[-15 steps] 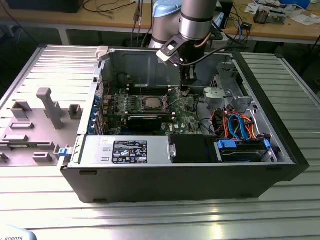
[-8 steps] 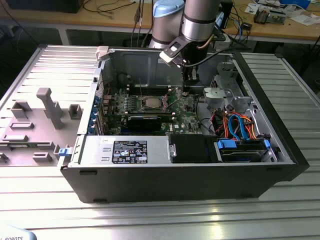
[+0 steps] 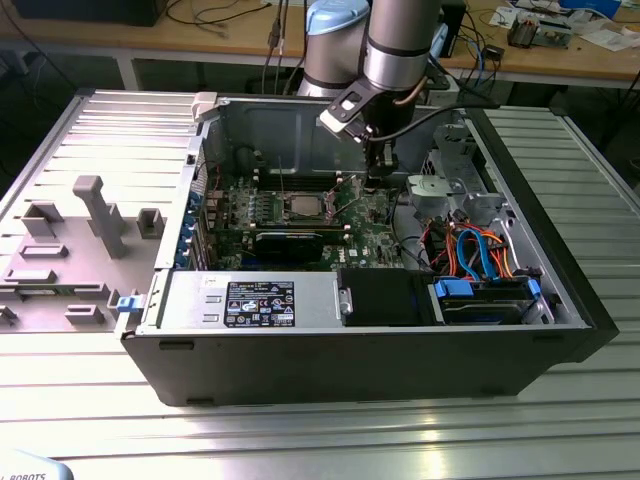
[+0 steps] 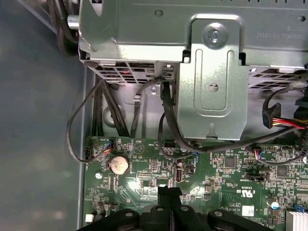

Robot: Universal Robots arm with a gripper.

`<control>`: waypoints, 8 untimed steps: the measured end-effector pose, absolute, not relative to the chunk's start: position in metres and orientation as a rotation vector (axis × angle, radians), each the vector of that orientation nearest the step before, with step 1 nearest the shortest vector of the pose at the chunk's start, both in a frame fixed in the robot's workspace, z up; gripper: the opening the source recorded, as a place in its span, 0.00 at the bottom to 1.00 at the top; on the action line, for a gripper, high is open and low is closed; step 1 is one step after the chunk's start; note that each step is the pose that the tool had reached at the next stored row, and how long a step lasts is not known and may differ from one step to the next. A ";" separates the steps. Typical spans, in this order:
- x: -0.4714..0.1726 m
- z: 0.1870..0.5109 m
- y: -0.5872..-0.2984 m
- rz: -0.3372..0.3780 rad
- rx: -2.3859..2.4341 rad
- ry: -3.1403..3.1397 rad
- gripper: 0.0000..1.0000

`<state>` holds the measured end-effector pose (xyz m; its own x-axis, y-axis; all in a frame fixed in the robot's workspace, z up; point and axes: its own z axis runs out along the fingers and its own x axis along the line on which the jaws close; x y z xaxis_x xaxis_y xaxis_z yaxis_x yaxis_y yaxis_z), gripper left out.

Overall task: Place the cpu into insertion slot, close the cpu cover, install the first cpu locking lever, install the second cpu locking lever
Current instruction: 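Close the cpu cover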

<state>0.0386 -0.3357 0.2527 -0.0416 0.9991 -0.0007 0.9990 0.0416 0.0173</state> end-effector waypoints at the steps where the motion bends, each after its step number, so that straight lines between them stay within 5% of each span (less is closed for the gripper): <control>1: 0.038 0.253 -0.336 0.019 2.166 2.258 0.11; 8: 0.028 0.253 -0.336 0.020 2.167 2.259 0.11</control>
<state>0.0278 -0.3356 0.2526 -0.0416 0.9991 0.0008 0.9990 0.0416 0.0174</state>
